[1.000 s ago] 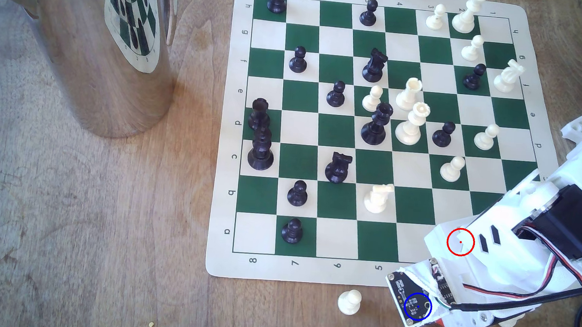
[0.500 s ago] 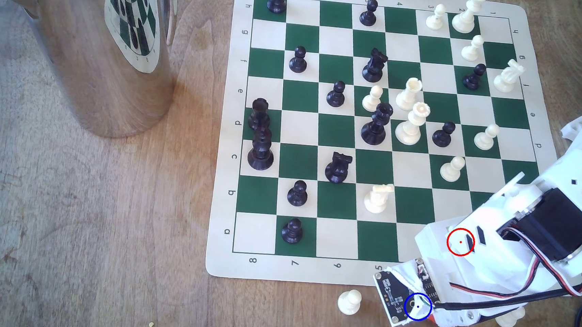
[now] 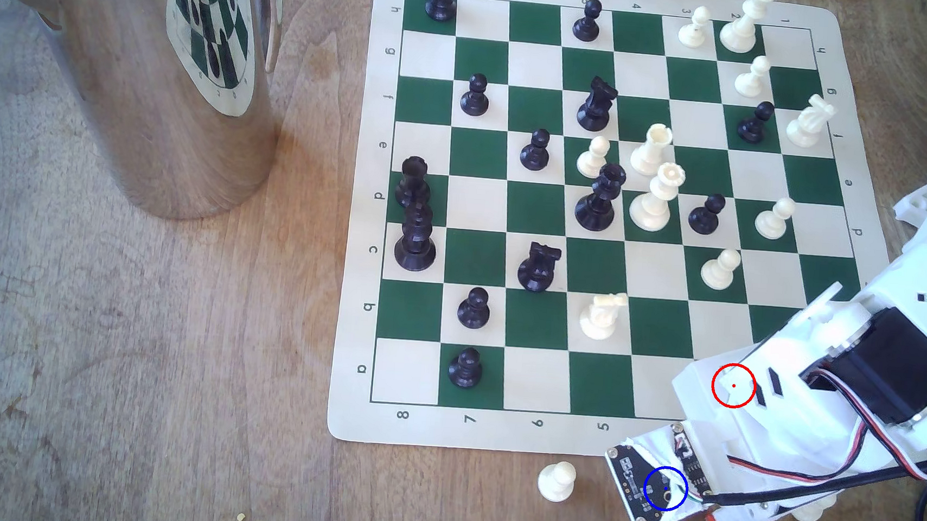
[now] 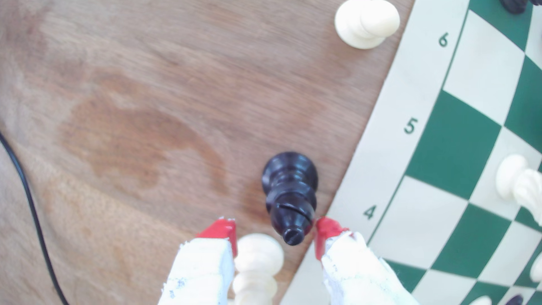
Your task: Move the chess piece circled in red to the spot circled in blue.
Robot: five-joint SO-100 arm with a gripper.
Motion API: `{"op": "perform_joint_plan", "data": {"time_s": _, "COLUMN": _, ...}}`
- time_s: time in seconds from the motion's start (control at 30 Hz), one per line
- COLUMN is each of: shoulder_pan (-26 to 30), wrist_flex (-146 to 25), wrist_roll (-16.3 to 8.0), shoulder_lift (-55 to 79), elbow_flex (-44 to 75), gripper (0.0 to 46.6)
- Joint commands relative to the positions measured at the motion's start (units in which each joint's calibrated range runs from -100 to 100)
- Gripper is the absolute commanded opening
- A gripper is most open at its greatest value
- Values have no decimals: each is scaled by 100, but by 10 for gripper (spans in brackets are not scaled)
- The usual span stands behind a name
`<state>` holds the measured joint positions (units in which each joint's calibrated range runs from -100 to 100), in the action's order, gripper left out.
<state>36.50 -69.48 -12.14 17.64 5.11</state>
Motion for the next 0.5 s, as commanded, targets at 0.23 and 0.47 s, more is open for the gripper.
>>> {"op": "perform_joint_plan", "data": {"time_s": 0.23, "shoulder_pan": -361, "wrist_flex": -734, "wrist_roll": 24, "shoulder_lift": -1280, "elbow_flex": 342, "gripper": 149}}
{"op": "perform_joint_plan", "data": {"time_s": 0.47, "shoulder_pan": -706, "wrist_flex": -1496, "wrist_roll": 24, "shoulder_lift": -2256, "elbow_flex": 287, "gripper": 149}}
